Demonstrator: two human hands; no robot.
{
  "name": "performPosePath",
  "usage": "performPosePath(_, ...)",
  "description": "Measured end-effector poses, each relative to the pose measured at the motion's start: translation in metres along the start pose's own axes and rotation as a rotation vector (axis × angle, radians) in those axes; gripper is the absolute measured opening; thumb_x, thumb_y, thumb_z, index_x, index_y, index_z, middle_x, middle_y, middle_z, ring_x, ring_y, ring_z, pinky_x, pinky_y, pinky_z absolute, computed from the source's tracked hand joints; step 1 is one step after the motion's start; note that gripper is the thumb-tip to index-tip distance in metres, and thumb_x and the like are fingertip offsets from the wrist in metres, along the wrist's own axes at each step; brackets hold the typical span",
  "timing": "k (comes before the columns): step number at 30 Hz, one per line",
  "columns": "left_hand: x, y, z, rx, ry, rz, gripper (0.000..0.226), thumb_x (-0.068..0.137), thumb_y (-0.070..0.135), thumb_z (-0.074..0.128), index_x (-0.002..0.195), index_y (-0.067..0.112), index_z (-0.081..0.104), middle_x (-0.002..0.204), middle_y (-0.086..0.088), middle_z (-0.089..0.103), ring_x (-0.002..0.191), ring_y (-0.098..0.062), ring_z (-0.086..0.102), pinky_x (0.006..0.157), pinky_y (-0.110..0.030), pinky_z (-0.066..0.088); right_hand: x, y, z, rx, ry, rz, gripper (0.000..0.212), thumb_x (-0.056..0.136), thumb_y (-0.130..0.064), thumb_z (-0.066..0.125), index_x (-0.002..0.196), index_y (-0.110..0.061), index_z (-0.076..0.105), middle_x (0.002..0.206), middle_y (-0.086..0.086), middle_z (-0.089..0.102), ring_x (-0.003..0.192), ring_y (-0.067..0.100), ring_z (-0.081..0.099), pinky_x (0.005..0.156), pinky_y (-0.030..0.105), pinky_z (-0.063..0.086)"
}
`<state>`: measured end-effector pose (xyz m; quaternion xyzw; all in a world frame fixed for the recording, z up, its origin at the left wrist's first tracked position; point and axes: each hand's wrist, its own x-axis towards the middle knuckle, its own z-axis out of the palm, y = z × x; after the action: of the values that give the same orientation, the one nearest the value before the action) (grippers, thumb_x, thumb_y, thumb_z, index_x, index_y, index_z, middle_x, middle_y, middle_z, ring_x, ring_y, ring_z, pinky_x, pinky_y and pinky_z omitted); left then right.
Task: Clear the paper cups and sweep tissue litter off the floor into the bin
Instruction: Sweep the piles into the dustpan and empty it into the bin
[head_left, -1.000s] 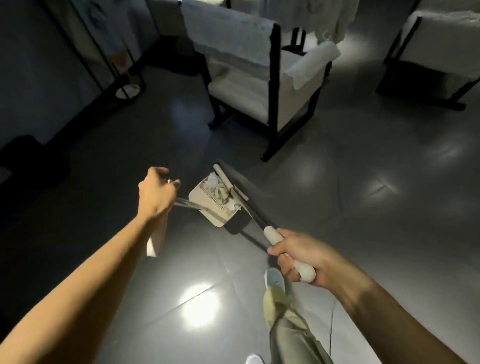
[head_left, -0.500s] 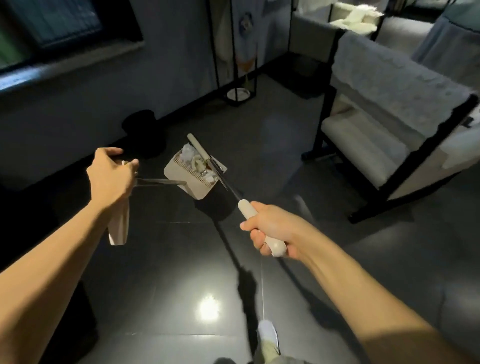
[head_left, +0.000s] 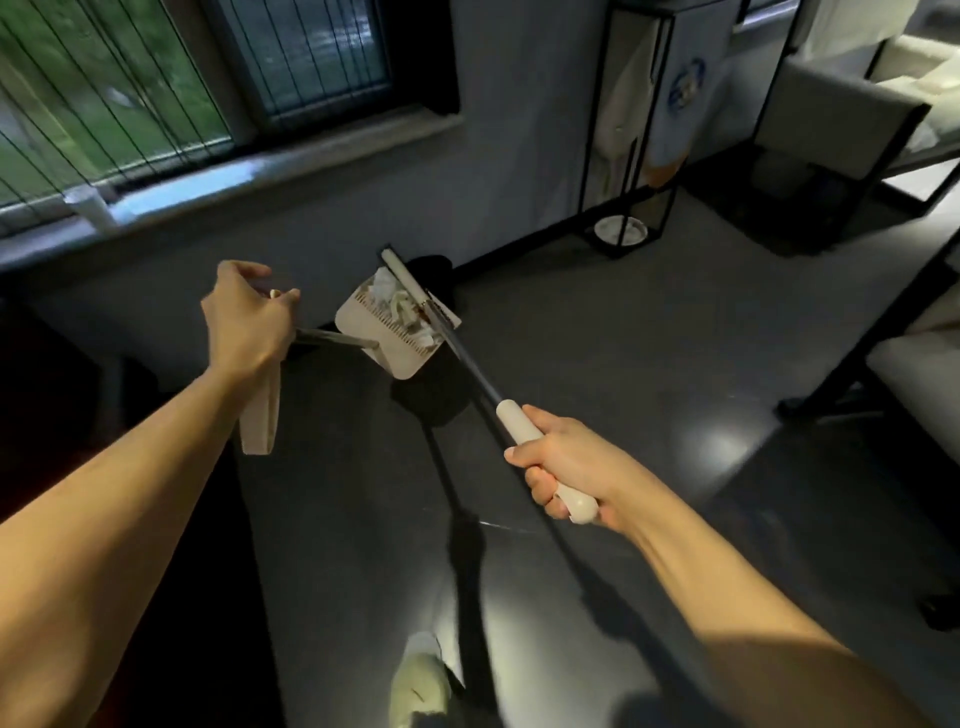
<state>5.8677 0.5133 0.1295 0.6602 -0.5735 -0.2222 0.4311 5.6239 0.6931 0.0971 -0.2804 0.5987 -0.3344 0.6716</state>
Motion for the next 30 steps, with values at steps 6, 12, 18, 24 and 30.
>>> performPosePath(6, 0.161, -0.021, 0.004, 0.057, -0.073, 0.049, 0.031, 0.088, 0.021, 0.063, 0.114, 0.012, 0.049, 0.101, -0.01, 0.059, 0.085, -0.027, 0.063, 0.071, -0.039, 0.055, 0.121, -0.085, 0.064, 0.082, 0.046, -0.018, 0.057, 0.096, -0.016, 0.053, 0.145, -0.035, 0.029, 0.044, -0.007, 0.037, 0.034, 0.004, 0.036, 0.032, 0.014, 0.028)
performPosePath(12, 0.279, -0.035, 0.025, 0.08, -0.105, 0.098, 0.037, 0.089, 0.019, 0.061, 0.122, 0.008, 0.048, 0.102, -0.011, 0.061, 0.09, -0.02, 0.06, 0.073, -0.027, 0.045, 0.212, -0.143, 0.09, 0.071, 0.052, -0.039, 0.048, 0.098, -0.014, 0.049, 0.13, -0.046, 0.034, 0.052, -0.004, 0.038, 0.038, 0.005, 0.038, 0.035, 0.016, 0.031)
performPosePath(18, 0.366, -0.048, 0.048, 0.155, -0.159, 0.175, 0.036, 0.09, 0.018, 0.061, 0.122, 0.006, 0.049, 0.111, -0.018, 0.061, 0.093, -0.018, 0.055, 0.077, -0.024, 0.039, 0.29, -0.181, 0.104, 0.11, 0.092, -0.048, 0.043, 0.097, -0.005, 0.046, 0.106, -0.047, 0.045, 0.045, -0.005, 0.038, 0.035, 0.007, 0.035, 0.032, 0.017, 0.028)
performPosePath(24, 0.426, -0.064, 0.063, 0.235, -0.286, 0.266, 0.035, 0.091, 0.015, 0.059, 0.122, 0.005, 0.046, 0.097, -0.01, 0.059, 0.088, -0.02, 0.055, 0.074, -0.028, 0.039, 0.341, -0.197, 0.122, 0.146, 0.146, -0.024, 0.056, 0.096, -0.004, 0.047, 0.141, -0.034, 0.036, 0.057, 0.0, 0.04, 0.035, 0.004, 0.035, 0.031, 0.014, 0.029)
performPosePath(30, 0.466, -0.076, 0.076, 0.369, -0.425, 0.39, 0.037, 0.092, 0.016, 0.057, 0.126, 0.008, 0.042, 0.095, -0.002, 0.052, 0.083, -0.016, 0.05, 0.071, -0.031, 0.039, 0.365, -0.214, 0.143, 0.246, 0.28, 0.008, 0.06, 0.095, -0.002, 0.048, 0.146, -0.029, 0.033, 0.06, 0.003, 0.038, 0.032, 0.003, 0.033, 0.028, 0.013, 0.026)
